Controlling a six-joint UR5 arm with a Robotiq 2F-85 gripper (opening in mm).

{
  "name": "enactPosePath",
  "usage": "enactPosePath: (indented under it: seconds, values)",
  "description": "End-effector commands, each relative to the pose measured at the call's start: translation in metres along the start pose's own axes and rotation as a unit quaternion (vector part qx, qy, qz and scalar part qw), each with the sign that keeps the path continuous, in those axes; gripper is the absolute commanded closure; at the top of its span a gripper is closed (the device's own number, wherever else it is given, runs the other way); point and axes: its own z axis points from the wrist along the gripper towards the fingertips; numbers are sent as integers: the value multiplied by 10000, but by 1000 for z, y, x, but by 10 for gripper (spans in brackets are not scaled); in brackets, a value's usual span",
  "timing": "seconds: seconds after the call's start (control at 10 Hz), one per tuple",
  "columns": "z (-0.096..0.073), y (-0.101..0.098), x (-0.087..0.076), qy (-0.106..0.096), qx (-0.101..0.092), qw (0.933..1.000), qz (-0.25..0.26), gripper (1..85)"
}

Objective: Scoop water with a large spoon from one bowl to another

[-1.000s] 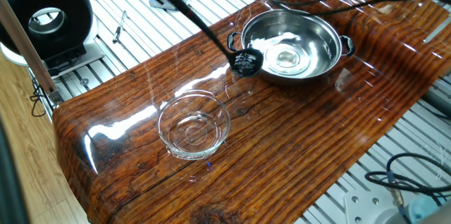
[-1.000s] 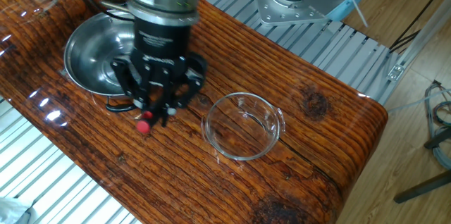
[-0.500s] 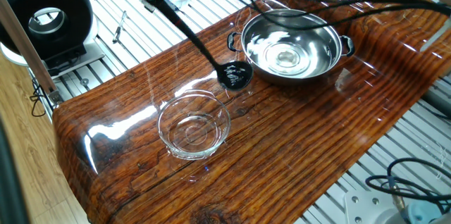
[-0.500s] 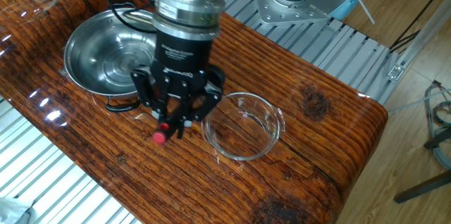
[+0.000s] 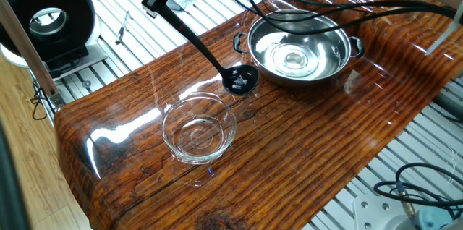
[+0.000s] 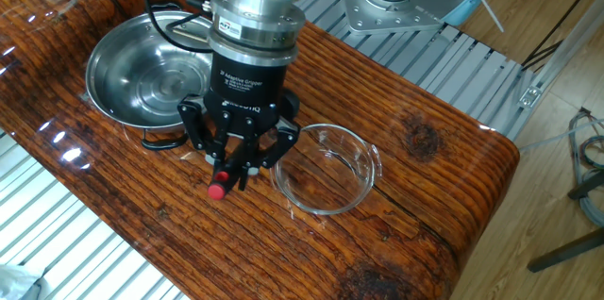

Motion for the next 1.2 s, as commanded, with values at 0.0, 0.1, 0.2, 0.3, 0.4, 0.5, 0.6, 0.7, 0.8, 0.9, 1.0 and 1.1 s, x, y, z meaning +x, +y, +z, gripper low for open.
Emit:
enactPosePath:
  seconds: [0.0, 0.1, 0.2, 0.3, 0.4, 0.5, 0.6, 0.7, 0.8, 0.9, 1.0, 1.1]
  values:
    - [0, 1, 5, 117, -61, 9996, -249, 847]
    - [0, 2, 6, 130, -70, 9993, -356, 847]
    - [0, 2, 6, 120, -89, 9989, -453, 847]
    - [0, 3, 6, 116, -96, 9983, -564, 847]
    - [0, 4, 6, 116, -112, 9979, -633, 847]
    - [0, 4, 6, 112, -119, 9974, -706, 847]
    - [0, 8, 3, 61, -199, 9976, -656, 847]
    - [0, 14, 0, 1, -312, 9985, -458, 847]
    - [-1, 17, -1, -19, -353, 9991, -249, 847]
    - [0, 12, -1, -11, -269, 9995, -135, 847]
    - [0, 12, -1, 24, -164, 9998, -54, 847]
    - [0, 24, -5, 34, -99, 9999, 51, 847]
